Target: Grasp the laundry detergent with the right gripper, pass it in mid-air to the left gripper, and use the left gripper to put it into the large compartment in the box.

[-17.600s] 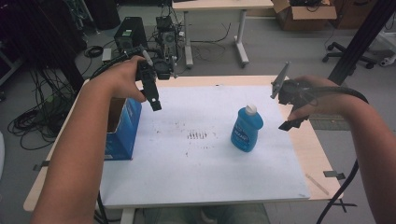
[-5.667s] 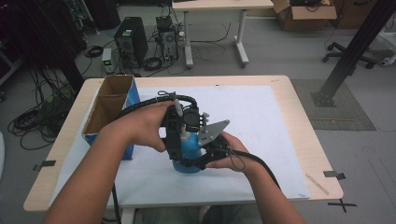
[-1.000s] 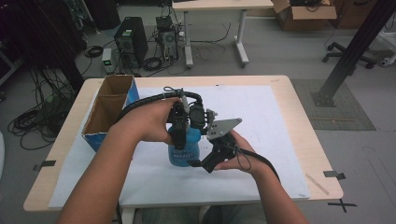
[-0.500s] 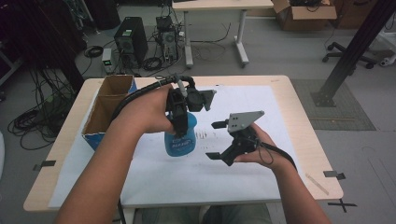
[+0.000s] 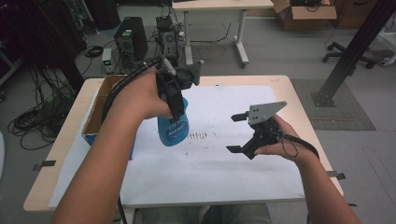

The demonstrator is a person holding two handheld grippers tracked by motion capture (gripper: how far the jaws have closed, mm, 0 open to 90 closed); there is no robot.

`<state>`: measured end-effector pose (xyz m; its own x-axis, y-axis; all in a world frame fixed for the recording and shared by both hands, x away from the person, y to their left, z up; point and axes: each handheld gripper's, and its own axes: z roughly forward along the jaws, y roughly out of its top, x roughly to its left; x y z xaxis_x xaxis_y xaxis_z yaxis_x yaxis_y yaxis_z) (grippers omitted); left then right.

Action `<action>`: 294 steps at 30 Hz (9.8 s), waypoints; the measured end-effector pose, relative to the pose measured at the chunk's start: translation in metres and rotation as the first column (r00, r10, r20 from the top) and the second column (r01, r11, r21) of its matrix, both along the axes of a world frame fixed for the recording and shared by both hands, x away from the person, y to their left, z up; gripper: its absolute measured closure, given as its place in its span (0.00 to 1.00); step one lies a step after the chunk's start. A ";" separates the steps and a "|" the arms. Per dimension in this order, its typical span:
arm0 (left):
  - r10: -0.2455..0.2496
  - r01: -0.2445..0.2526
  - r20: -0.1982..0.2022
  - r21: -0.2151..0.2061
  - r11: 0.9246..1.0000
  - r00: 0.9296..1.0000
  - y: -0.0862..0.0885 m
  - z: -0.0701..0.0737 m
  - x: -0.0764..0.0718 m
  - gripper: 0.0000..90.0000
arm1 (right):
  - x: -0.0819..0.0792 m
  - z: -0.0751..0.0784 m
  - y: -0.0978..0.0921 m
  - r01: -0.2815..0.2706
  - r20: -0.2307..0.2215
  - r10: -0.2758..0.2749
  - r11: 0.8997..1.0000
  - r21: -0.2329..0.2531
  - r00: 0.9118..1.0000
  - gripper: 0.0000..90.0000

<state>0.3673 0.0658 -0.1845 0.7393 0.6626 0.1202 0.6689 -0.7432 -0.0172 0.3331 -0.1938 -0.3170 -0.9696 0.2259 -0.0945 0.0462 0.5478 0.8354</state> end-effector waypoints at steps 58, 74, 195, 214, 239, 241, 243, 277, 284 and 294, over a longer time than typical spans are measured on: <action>0.701 -0.695 0.048 -0.096 0.712 0.711 0.166 0.104 0.035 0.43 | 0.010 0.013 -0.032 -0.072 -0.061 0.053 0.916 -0.394 0.997 0.03; 0.753 -0.748 0.025 -0.096 0.657 0.658 0.196 0.079 0.041 0.43 | 0.013 0.009 -0.032 -0.083 -0.089 0.050 0.903 -0.422 0.995 0.03; 0.720 -0.723 -0.088 -0.016 0.690 0.689 0.207 -0.111 0.062 0.39 | 0.010 -0.005 -0.020 -0.100 -0.111 0.058 0.904 -0.415 0.992 0.03; 0.716 -0.719 -0.069 -0.030 0.695 0.695 0.202 -0.098 0.058 0.36 | 0.008 -0.005 -0.022 -0.103 -0.110 0.063 0.907 -0.409 0.992 0.03; 0.710 -0.712 -0.052 -0.057 0.700 0.703 0.197 -0.060 0.039 0.20 | 0.002 0.004 -0.020 -0.116 -0.087 0.088 0.909 -0.400 0.992 0.03; 0.706 -0.708 -0.053 -0.056 0.704 0.706 0.196 -0.056 0.037 0.17 | 0.001 0.005 -0.020 -0.114 -0.085 0.087 0.909 -0.401 0.993 0.03; 0.703 -0.705 -0.046 -0.058 0.707 0.709 0.195 -0.053 0.035 0.15 | 0.000 0.006 -0.020 -0.116 -0.082 0.091 0.910 -0.397 0.993 0.03; 0.360 -0.353 0.108 -0.082 0.932 0.927 0.092 0.037 0.005 0.00 | -0.008 0.023 -0.030 -0.102 -0.057 0.087 0.911 -0.401 0.995 0.03; 0.180 -0.173 0.128 -0.061 0.983 0.975 0.050 0.047 -0.002 0.00 | -0.004 0.026 -0.032 -0.090 -0.065 0.069 0.901 -0.424 0.995 0.03; -0.089 0.096 0.094 -0.066 0.993 0.992 0.013 0.041 -0.005 0.00 | 0.004 0.037 -0.030 -0.071 -0.055 0.051 0.887 -0.456 0.997 0.03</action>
